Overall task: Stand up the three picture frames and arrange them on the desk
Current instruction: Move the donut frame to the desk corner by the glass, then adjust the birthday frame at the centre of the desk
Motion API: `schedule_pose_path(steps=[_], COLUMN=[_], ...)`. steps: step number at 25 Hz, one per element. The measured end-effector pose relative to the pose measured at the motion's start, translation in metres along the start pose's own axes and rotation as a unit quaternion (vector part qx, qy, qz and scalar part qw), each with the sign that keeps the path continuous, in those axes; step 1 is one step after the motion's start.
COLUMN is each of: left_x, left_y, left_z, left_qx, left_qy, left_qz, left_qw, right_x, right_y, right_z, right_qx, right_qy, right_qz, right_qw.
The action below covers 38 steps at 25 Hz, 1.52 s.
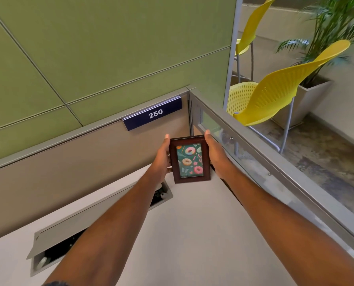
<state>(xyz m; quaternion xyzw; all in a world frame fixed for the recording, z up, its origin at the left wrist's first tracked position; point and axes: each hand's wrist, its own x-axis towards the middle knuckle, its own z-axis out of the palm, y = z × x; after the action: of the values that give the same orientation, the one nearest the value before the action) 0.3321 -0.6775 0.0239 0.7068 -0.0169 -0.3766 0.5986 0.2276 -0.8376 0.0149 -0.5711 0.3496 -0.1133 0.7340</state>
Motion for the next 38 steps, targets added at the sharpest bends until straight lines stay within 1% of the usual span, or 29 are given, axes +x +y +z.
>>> schedule_pose_path(steps=[3, 5, 8, 10, 13, 15, 17, 19, 22, 25, 27, 31, 33, 35, 37, 38], left_x=[-0.001, -0.005, -0.016, -0.028, -0.055, -0.079, -0.109, -0.147, -0.216, -0.285, -0.323, -0.372, -0.386, -0.392, -0.393, -0.392], left_y=[-0.001, -0.001, -0.001, 0.002, 0.011, 0.021, 0.034, 0.046, 0.052, 0.043, 0.032, -0.003, -0.030, -0.064, -0.105, -0.125], left_z=[-0.001, -0.001, 0.000, 0.001, 0.000, -0.002, -0.005, -0.012, -0.032, -0.070, -0.105, -0.183, -0.217, -0.243, -0.262, -0.268], left_qx=[-0.005, -0.006, 0.006, -0.005, -0.022, -0.025, -0.033, -0.041, -0.078, -0.134, -0.150, -0.185, -0.185, -0.172, -0.154, -0.141], left_qy=[-0.008, -0.007, 0.013, 0.066, 0.208, 0.233, 0.223, 0.203, 0.164, 0.131, 0.144, 0.229, 0.277, 0.313, 0.314, 0.297], left_qz=[-0.001, 0.003, 0.013, 0.023, 0.029, 0.043, 0.062, 0.091, 0.127, 0.135, 0.150, 0.183, 0.173, 0.134, 0.072, 0.040], left_qw=[1.000, 1.000, 1.000, 0.998, 0.977, 0.971, 0.972, 0.974, 0.975, 0.973, 0.967, 0.938, 0.927, 0.924, 0.934, 0.943], right_x=[-0.003, -0.007, -0.016, -0.029, -0.062, -0.086, -0.111, -0.136, -0.178, -0.217, -0.240, -0.279, -0.297, -0.314, -0.330, -0.336], right_y=[0.003, 0.003, 0.002, 0.003, 0.009, 0.015, 0.019, 0.024, 0.032, 0.041, 0.049, 0.072, 0.085, 0.098, 0.111, 0.118], right_z=[0.003, 0.004, 0.004, 0.004, 0.006, 0.007, 0.009, 0.017, 0.038, 0.064, 0.084, 0.124, 0.146, 0.163, 0.176, 0.181], right_qx=[-0.009, -0.030, -0.061, -0.075, -0.116, -0.120, -0.096, -0.066, -0.039, -0.039, -0.055, -0.101, -0.129, -0.156, -0.183, -0.194], right_qy=[0.021, 0.026, 0.033, 0.079, 0.183, 0.221, 0.222, 0.198, 0.132, 0.071, 0.029, -0.045, -0.081, -0.114, -0.150, -0.166], right_qz=[-0.016, -0.042, -0.074, -0.082, -0.107, -0.136, -0.148, -0.147, -0.138, -0.122, -0.107, -0.080, -0.067, -0.053, -0.031, -0.015], right_qw=[1.000, 0.998, 0.995, 0.991, 0.970, 0.958, 0.959, 0.967, 0.981, 0.989, 0.992, 0.991, 0.986, 0.980, 0.971, 0.967])
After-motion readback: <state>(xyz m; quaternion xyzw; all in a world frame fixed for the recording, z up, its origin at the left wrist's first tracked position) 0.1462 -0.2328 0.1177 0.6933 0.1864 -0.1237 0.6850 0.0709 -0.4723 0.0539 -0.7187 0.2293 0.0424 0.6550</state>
